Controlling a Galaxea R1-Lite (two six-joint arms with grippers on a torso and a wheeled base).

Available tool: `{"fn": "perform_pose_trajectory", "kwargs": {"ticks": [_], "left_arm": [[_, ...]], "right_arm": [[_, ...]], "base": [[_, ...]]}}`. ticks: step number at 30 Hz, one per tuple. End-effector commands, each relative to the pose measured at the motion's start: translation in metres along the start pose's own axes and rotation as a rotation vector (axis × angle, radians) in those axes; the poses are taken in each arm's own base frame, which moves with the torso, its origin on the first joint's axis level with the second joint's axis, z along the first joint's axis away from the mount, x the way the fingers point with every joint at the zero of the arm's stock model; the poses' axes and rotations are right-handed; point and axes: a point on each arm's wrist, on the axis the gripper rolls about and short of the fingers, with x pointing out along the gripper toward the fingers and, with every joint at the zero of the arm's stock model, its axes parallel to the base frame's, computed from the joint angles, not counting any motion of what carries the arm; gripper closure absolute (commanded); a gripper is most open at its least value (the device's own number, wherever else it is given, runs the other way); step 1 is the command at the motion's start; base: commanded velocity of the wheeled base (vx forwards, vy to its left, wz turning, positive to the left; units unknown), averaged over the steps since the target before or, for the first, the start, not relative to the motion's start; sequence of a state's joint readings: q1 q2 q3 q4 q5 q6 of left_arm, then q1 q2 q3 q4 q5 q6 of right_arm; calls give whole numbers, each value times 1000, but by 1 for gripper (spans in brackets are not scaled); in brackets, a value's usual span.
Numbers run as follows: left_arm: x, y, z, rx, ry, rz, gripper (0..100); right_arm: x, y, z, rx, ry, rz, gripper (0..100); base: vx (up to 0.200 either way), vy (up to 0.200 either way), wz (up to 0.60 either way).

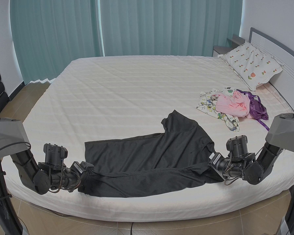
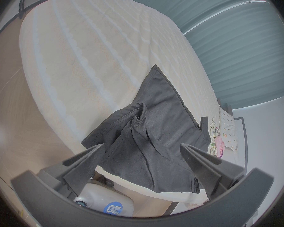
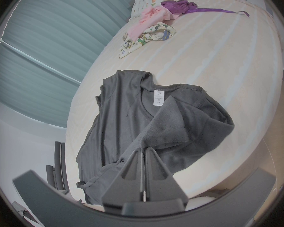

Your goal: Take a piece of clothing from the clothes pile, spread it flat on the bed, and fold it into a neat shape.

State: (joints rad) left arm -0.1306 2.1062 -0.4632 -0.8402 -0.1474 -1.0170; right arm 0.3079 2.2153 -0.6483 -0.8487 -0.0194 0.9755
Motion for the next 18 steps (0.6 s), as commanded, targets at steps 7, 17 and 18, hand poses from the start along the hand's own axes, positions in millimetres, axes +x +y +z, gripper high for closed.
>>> {"fn": "perform_pose_trajectory", "kwargs": {"ticks": [7, 17, 18], "left_arm": [[1, 0, 0, 1, 0, 1, 0], [1, 1, 0, 1, 2, 4, 0], [1, 1, 0, 1, 2, 4, 0]], "right_arm": [[-46, 11, 0, -85, 15, 10, 100], [-44, -1, -11, -159, 69, -50, 100], [-43, -3, -13, -167, 79, -64, 100]], "base": [[0, 0, 0], [0, 0, 0], [0, 0, 0]]}}
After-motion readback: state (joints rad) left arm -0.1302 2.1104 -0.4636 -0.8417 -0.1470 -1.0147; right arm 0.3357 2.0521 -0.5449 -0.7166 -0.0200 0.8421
